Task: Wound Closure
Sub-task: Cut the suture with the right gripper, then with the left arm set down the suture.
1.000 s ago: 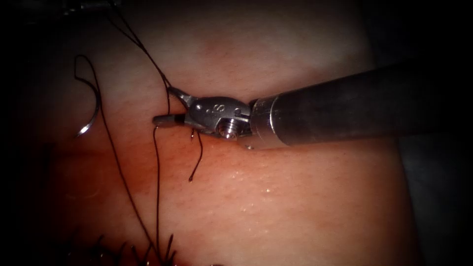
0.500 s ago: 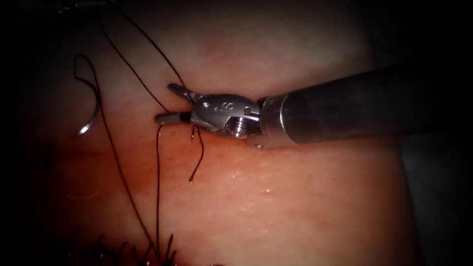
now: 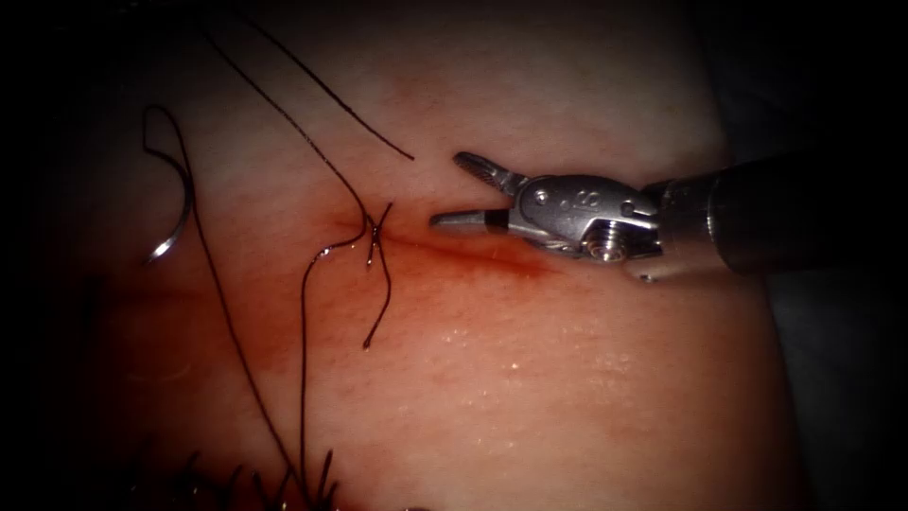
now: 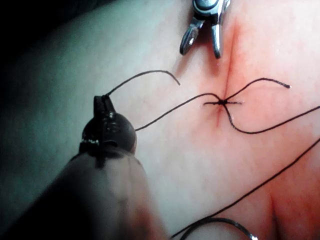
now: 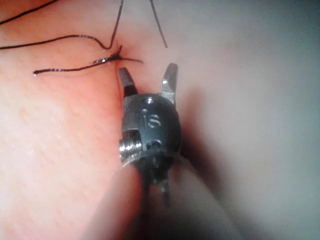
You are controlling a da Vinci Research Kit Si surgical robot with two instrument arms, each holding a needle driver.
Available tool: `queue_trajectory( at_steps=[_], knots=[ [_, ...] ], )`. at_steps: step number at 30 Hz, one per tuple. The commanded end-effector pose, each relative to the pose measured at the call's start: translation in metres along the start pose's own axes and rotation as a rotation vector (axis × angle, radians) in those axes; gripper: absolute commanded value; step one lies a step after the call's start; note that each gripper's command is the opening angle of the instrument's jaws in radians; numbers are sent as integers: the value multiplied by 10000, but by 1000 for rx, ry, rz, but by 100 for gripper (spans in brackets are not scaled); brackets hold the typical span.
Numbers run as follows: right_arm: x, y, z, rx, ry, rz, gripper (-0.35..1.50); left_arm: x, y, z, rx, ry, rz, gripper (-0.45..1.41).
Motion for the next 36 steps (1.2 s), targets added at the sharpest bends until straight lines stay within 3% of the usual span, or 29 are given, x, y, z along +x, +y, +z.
queue_trajectory(
  at_steps=[1,8,19,23,36],
  knots=[
    [-9,7,-9,-16,-8,-3,146,-6,-3,13,6,-8,0,-45],
    [-19,23,-33,-78,-34,-2,148,-42,-15,60,38,-59,2,-45],
    [-17,7,-15,-86,-21,-20,148,-103,-27,107,66,-81,-9,-45],
    [-17,1,-8,-77,-22,-22,148,-131,-19,121,69,-79,-55,-45],
    [-17,-2,-4,-75,-19,-23,148,-229,38,166,-50,-134,-228,-45]
  ],
)
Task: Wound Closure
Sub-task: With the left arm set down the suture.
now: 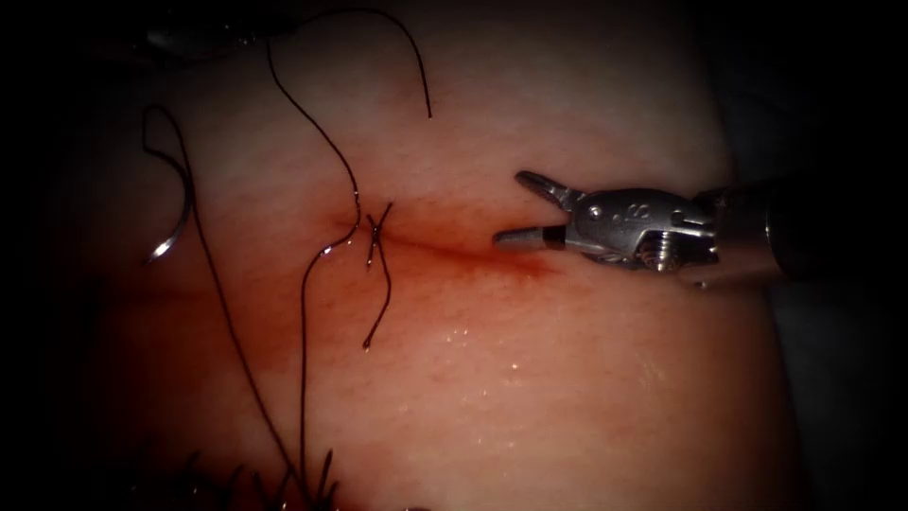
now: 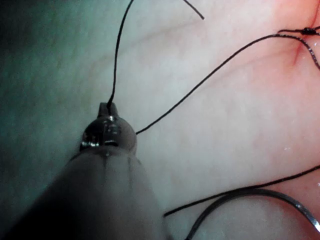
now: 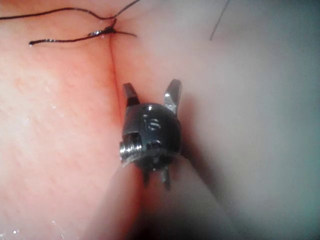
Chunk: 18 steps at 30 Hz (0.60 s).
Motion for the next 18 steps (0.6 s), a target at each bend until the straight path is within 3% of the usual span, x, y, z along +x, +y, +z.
queue_trajectory(
  at_steps=[1,6,10,13,18],
  knots=[
    [-4,-5,7,1,2,-1,148,-5,0,11,-5,-1,-9,-45],
    [-4,-7,8,0,3,-2,148,-23,10,20,1,0,-107,-42],
    [-5,-8,8,3,5,-3,148,-24,10,13,-27,14,-276,57],
    [-5,-8,8,4,3,-4,148,-18,8,5,-43,19,-325,106],
    [-5,-8,8,4,3,-4,148,3,5,-14,-63,10,-347,123]
  ],
)
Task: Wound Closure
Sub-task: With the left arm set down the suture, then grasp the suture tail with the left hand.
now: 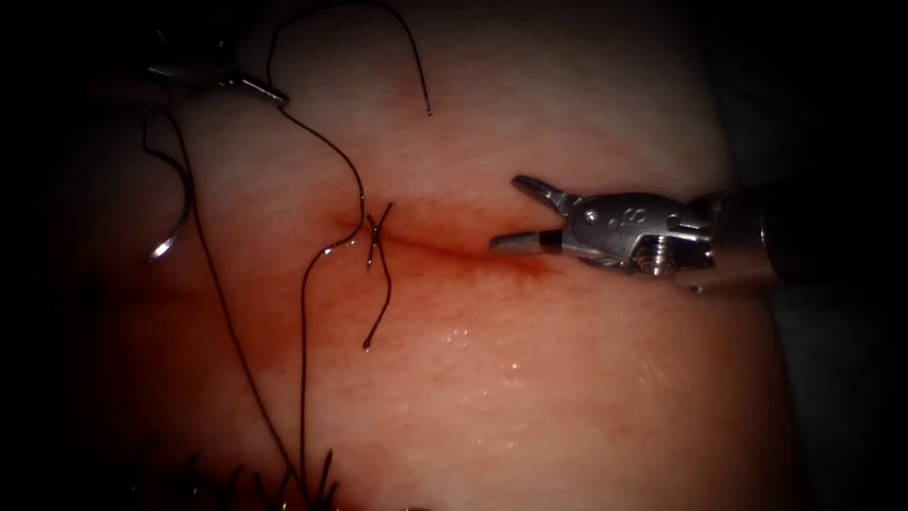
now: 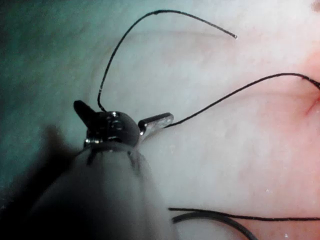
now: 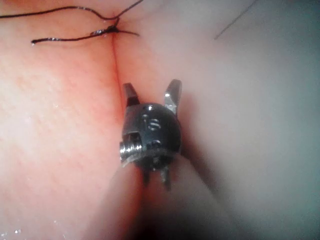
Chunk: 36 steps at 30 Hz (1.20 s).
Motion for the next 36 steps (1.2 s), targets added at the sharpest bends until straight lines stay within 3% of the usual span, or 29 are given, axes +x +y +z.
queue_trajectory(
  at_steps=[1,7,13,15,18,24,36],
  knots=[
    [-3,-5,6,3,1,0,148,6,-1,3,3,7,-7,123],
    [-3,-6,5,5,-1,-1,148,44,5,-42,47,96,-27,121],
    [-2,-6,5,5,-1,-1,148,75,25,-93,67,182,-5,105],
    [-2,-6,5,5,-1,0,148,83,43,-105,40,215,23,98],
    [1,-8,1,13,-3,1,148,94,103,-118,-12,256,89,83],
    [12,-13,-6,20,-6,9,148,86,185,-107,-117,210,174,76],
    [20,-21,-13,21,-9,15,145,61,259,-80,-204,131,24,68]
  ],
)
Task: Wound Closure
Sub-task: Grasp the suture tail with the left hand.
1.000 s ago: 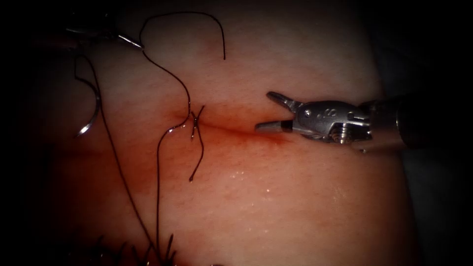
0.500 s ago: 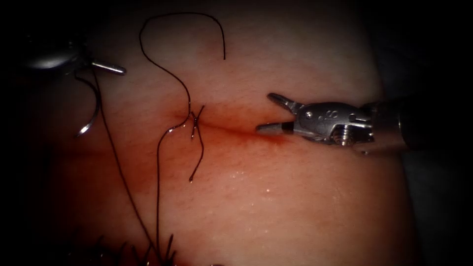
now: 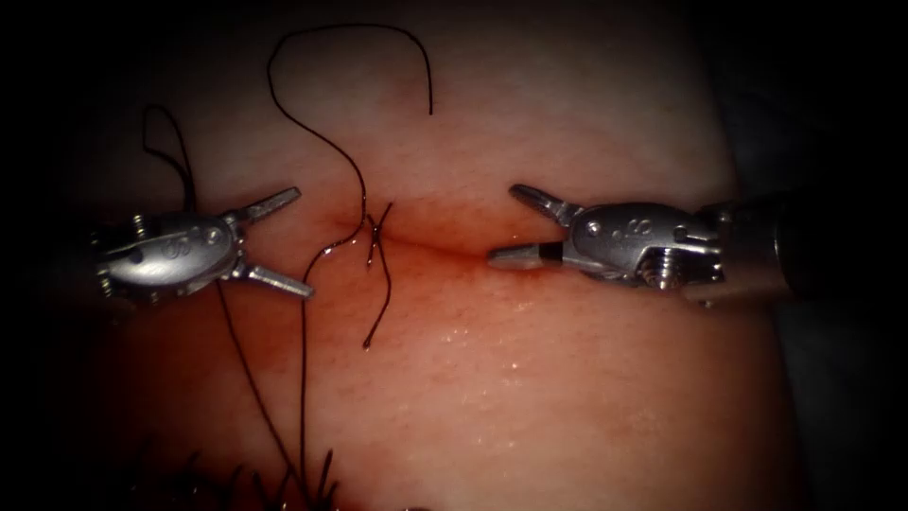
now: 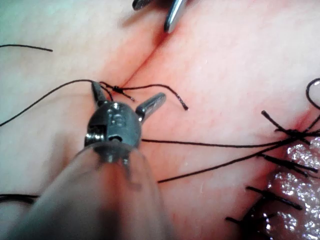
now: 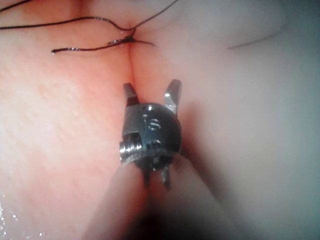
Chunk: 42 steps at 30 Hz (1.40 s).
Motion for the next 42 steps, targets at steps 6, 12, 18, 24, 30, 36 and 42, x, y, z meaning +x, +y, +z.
queue_trajectory(
  at_steps=[6,12,18,24,30,36,42],
  knots=[
    [1,-8,4,1,3,3,143,-8,21,20,-13,-54,-38,66],
    [2,-11,7,-2,0,4,141,-18,41,38,-20,-144,-65,64],
    [1,-16,11,-2,-10,1,141,-20,51,55,-27,-160,-81,59],
    [1,-17,11,-3,-10,1,141,-30,51,67,-40,-177,-101,58],
    [1,-20,13,0,-13,-1,141,-42,47,76,-57,-185,-117,37],
    [3,-23,11,5,-11,-1,141,-51,50,77,-76,-218,-133,0],
    [4,-30,10,27,-3,-2,136,-49,48,71,-91,-232,-231,-45]
  ],
)
